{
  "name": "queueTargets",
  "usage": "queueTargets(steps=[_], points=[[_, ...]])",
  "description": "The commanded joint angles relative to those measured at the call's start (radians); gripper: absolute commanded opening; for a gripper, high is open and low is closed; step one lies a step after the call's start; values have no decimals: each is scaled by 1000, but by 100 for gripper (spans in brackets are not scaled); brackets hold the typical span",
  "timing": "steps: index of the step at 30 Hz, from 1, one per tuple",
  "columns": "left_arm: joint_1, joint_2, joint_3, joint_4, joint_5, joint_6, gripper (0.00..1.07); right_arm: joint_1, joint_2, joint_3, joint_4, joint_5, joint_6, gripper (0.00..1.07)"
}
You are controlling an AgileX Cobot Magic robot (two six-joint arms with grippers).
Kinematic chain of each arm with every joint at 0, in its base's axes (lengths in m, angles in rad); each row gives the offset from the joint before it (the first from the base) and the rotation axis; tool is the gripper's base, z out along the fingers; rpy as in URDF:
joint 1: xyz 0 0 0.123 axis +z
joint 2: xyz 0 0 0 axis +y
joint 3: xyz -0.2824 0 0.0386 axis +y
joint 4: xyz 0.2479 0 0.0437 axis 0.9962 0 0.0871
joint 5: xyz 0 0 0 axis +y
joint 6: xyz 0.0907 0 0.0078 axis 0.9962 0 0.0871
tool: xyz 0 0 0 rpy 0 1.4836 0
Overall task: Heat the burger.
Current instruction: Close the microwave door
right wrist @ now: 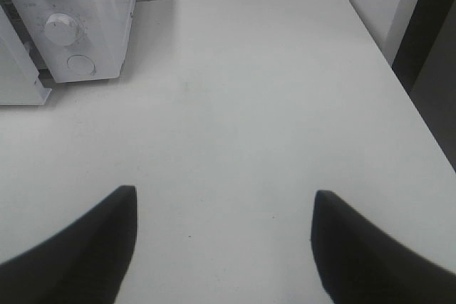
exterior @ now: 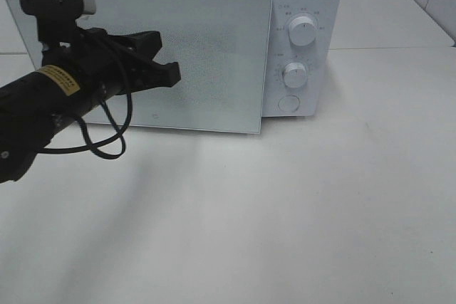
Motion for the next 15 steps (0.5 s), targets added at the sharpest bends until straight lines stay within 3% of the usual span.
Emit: queueTargets(steps=[1, 15], points=[[-39, 46, -77, -45, 2, 4, 0, -3, -26, 2, -2, -7, -10, 67], [-52, 182, -279, -122, 37, 12, 0, -3, -26, 2, -2, -7, -10, 67]])
